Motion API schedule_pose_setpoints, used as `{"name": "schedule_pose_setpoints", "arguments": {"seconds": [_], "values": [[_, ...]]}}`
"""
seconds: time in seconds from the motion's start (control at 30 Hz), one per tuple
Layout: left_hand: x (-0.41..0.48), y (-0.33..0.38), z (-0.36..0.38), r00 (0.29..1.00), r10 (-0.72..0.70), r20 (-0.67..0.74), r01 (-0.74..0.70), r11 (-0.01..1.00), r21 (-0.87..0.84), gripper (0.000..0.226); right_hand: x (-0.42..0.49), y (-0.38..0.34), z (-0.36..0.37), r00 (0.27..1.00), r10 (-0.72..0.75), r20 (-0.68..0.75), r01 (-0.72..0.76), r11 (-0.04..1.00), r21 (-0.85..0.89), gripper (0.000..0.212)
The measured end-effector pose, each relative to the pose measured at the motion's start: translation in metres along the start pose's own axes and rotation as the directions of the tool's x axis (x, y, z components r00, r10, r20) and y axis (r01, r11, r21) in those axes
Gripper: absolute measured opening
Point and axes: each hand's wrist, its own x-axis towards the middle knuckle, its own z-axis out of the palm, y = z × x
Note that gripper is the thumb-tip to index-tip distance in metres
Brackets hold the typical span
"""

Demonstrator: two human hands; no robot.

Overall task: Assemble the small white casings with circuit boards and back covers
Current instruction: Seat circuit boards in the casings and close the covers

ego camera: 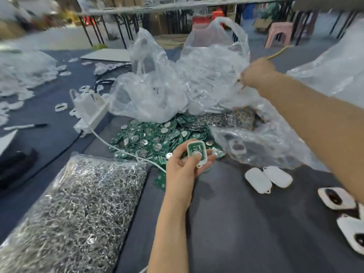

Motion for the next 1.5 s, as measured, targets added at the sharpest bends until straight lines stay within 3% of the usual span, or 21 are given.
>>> {"name": "schedule_pose_setpoints", "arguments": {"seconds": [0.07, 0.17, 0.3, 0.4, 0.43, 0.5, 0.57, 0.6, 0.7, 0.8, 0.9, 1.1, 1.17, 1.3, 1.37, 1.5], "values": [[0.002, -0.002, -0.002, 1.0, 0.013, 0.025, -0.014, 1.0, 0.011, 0.028, 0.008, 0.008, 0.015, 0.997, 0.012, 0.078, 0.004, 0.979, -0.203, 0.022], [0.007, -0.003, -0.003, 0.999, 0.017, 0.04, -0.016, 1.0, -0.014, 0.028, 0.008, 0.021, 0.03, 0.964, -0.047, 0.263, 0.111, 0.967, -0.231, 0.034], [0.011, -0.006, -0.001, 0.997, 0.001, 0.073, -0.001, 1.0, -0.009, 0.029, 0.019, 0.024, 0.023, 0.948, -0.112, 0.3, 0.145, 0.985, -0.092, 0.036], [0.011, -0.006, 0.001, 0.996, -0.009, 0.094, 0.012, 0.999, -0.033, 0.027, 0.028, 0.026, 0.021, 0.982, -0.08, 0.169, 0.045, 0.979, 0.198, 0.012], [0.011, -0.006, 0.002, 0.995, -0.015, 0.099, 0.02, 0.999, -0.05, 0.025, 0.028, 0.024, 0.02, 0.991, -0.013, 0.136, -0.042, 0.917, 0.398, 0.003], [0.012, -0.006, 0.003, 0.994, -0.027, 0.104, 0.035, 0.997, -0.072, 0.022, 0.029, 0.023, 0.019, 0.977, 0.117, 0.176, -0.211, 0.624, 0.753, 0.011], [0.011, -0.005, 0.003, 0.994, -0.033, 0.108, 0.042, 0.996, -0.079, 0.023, 0.03, 0.023, 0.02, 0.956, 0.125, 0.265, -0.292, 0.34, 0.894, 0.014], [0.011, -0.005, 0.003, 0.993, -0.035, 0.108, 0.044, 0.996, -0.08, 0.024, 0.031, 0.023, 0.021, 0.951, 0.11, 0.288, -0.308, 0.281, 0.909, 0.014], [0.009, -0.005, 0.007, 0.994, -0.043, 0.104, 0.052, 0.995, -0.082, 0.026, 0.031, 0.024, 0.025, 0.951, 0.146, 0.273, -0.306, 0.306, 0.901, 0.011], [0.007, -0.005, 0.011, 0.993, -0.05, 0.103, 0.057, 0.996, -0.065, 0.027, 0.029, 0.03, 0.028, 0.964, 0.134, 0.228, -0.265, 0.508, 0.82, 0.037], [0.006, -0.007, 0.015, 0.99, -0.061, 0.124, 0.067, 0.997, -0.046, 0.029, 0.028, 0.029, 0.03, 0.97, 0.133, 0.205, -0.243, 0.603, 0.76, 0.021], [0.007, -0.008, 0.017, 0.989, -0.071, 0.13, 0.078, 0.996, -0.043, 0.03, 0.029, 0.021, 0.029, 0.985, 0.156, 0.075, -0.146, 0.517, 0.843, 0.02], [0.007, -0.009, 0.017, 0.989, -0.069, 0.133, 0.076, 0.996, -0.045, 0.03, 0.033, 0.024, 0.027, 0.977, 0.182, 0.107, -0.179, 0.446, 0.877, 0.017], [0.007, -0.008, 0.017, 0.988, -0.06, 0.14, 0.066, 0.997, -0.041, 0.03, 0.036, 0.026, 0.028, 0.94, 0.295, 0.169, -0.263, 0.317, 0.911, 0.041], [0.007, -0.009, 0.017, 0.988, -0.06, 0.14, 0.067, 0.997, -0.04, 0.029, 0.035, 0.024, 0.027, 0.923, 0.348, 0.162, -0.252, 0.231, 0.94, 0.032], [0.006, -0.009, 0.018, 0.986, -0.063, 0.155, 0.07, 0.997, -0.04, 0.027, 0.037, 0.02, 0.021, 0.943, 0.28, 0.179, -0.223, 0.132, 0.966, 0.028]]}}
